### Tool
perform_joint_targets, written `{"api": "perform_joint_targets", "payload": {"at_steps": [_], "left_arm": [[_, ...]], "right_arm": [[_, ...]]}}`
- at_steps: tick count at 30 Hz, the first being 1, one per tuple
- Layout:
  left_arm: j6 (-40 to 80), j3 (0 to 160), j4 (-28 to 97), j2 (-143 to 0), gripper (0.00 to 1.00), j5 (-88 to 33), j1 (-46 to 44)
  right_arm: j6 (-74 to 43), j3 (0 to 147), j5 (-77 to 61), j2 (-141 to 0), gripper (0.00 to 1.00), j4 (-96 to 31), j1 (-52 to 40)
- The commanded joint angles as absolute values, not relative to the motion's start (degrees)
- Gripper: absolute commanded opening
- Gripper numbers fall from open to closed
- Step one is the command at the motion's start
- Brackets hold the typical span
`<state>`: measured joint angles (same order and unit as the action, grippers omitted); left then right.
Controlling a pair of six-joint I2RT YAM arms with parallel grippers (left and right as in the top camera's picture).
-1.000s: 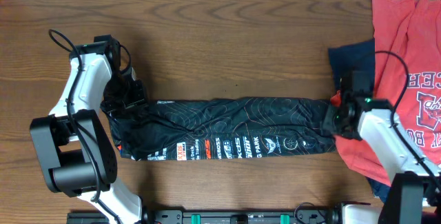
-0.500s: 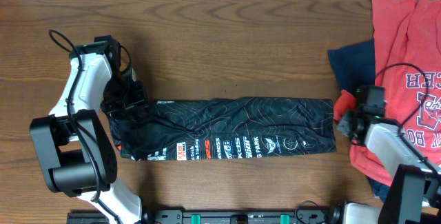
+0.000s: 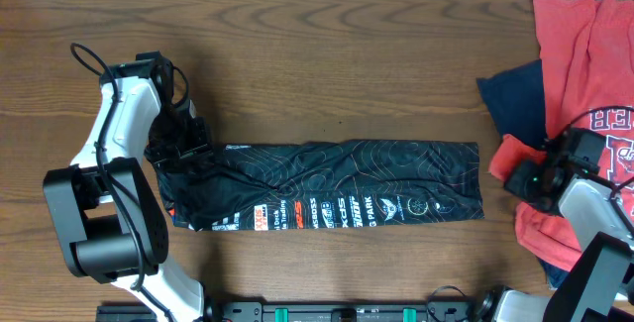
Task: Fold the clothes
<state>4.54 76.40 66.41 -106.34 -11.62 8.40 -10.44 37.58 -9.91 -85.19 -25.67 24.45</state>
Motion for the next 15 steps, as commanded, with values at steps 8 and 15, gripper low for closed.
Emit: {"api": "perform_joint_targets", "payload": {"at_steps": [8,15], "left_arm": [[5.1,76.3,66.8,-106.3,0.57,-11.5,8.4],[5.1,76.3,66.8,-106.3,0.57,-11.5,8.4]], "right_arm": [[-7.2,38.7,-21.9,-85.8,0.62,-27.9,23.1],[-7.2,38.7,-21.0,-85.8,0.6,-30.2,20.1]]}}
